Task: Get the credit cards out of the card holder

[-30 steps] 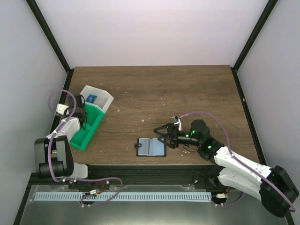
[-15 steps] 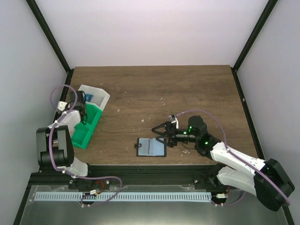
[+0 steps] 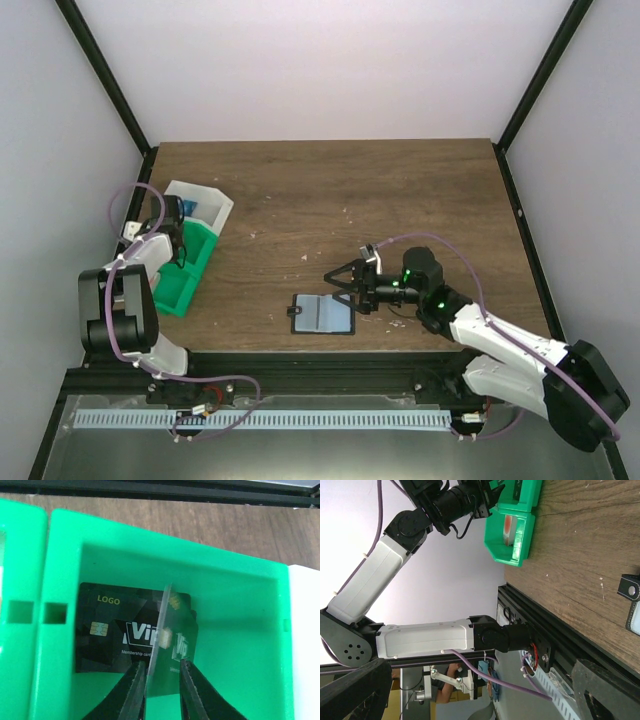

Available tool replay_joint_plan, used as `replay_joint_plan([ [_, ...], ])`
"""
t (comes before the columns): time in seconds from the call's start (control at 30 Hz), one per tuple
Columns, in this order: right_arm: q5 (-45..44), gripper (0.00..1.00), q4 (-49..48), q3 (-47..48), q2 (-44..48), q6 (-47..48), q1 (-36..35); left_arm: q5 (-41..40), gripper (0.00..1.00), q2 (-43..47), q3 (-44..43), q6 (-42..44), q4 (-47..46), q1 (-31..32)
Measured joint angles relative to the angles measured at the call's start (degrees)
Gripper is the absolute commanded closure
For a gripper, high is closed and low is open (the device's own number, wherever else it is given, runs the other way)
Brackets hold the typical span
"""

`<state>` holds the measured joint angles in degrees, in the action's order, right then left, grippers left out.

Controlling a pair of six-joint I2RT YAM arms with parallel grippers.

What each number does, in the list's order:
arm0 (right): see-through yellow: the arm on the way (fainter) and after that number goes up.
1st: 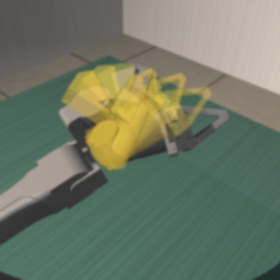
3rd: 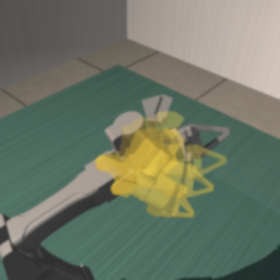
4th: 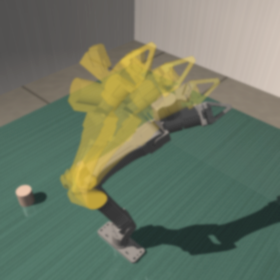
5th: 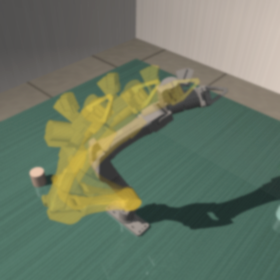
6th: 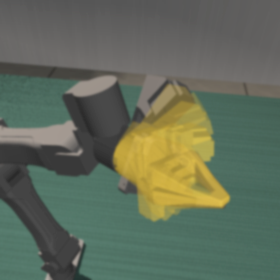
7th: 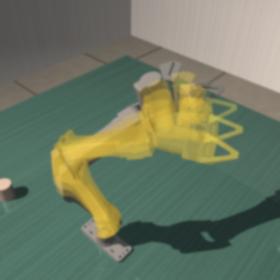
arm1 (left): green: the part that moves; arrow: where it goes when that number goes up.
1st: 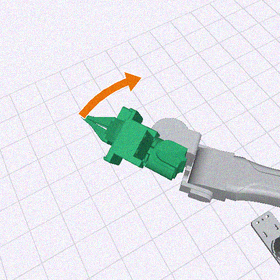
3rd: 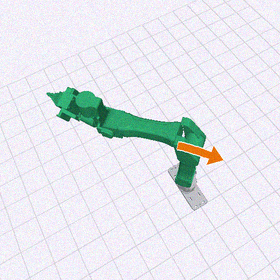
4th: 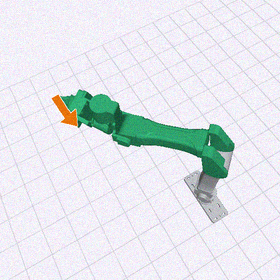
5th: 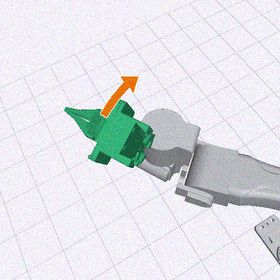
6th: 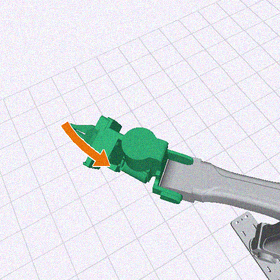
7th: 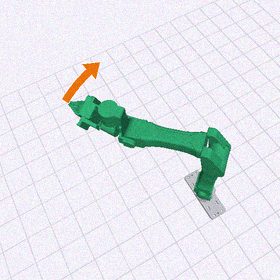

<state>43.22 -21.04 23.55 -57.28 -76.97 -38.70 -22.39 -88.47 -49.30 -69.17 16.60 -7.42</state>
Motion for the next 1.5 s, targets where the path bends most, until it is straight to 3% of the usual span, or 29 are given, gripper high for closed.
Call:
replay_joint_plan([
  [0.1, -0.22, 0.0, 0.09, 0.0, 0.28, 0.02, 0.0, 0.0, 0.73, -0.04, -0.39, -0.37, 1.68, 0.0],
  [0.47, -1.33, 0.0, 1.36, 0.0, 1.2, 0.02, 0.0, -4.59, 0.39, 4.33, -6.84, -4.28, 12.46, 0.76],
  [0.77, -1.6, 0.0, 2.32, 0.0, 1.95, 0.22, 0.0, -7.34, 0.37, 7.54, -7.82, -5.03, 18.62, 2.03],
  [0.9, -2.01, 0.0, 2.71, 0.0, 2.05, 1.11, 0.0, -4.87, 0.28, 10.95, -7.06, 2.69, 14.73, 3.26],
  [1.1, -3.26, 0.0, 7.89, 0.0, 2.05, 7.39, 0.0, 8.28, 0.22, 15.74, -6.45, 17.86, 7.52, 4.68],
  [1.17, -4.26, 0.0, 11.23, 0.11, 2.05, 10.88, 0.0, 12.41, 0.23, 16.59, -6.45, 22.21, 6.36, 6.01],
  [1.3, -7.34, 0.01, 18.51, 1.29, 2.05, 17.73, 0.0, 21.57, 0.35, 19.47, -5.42, 29.33, 4.07, 8.5],
  [1.4, -9.51, 0.16, 22.86, 2.62, 2.19, 22.58, 0.0, 29.31, 0.45, 23.12, -2.4, 32.15, 1.36, 8.76],
  [1.5, -11.89, 0.48, 26.34, 3.28, 2.58, 26.05, 0.02, 36.37, 0.5, 26.03, 0.37, 34.51, -0.02, 9.55],
])
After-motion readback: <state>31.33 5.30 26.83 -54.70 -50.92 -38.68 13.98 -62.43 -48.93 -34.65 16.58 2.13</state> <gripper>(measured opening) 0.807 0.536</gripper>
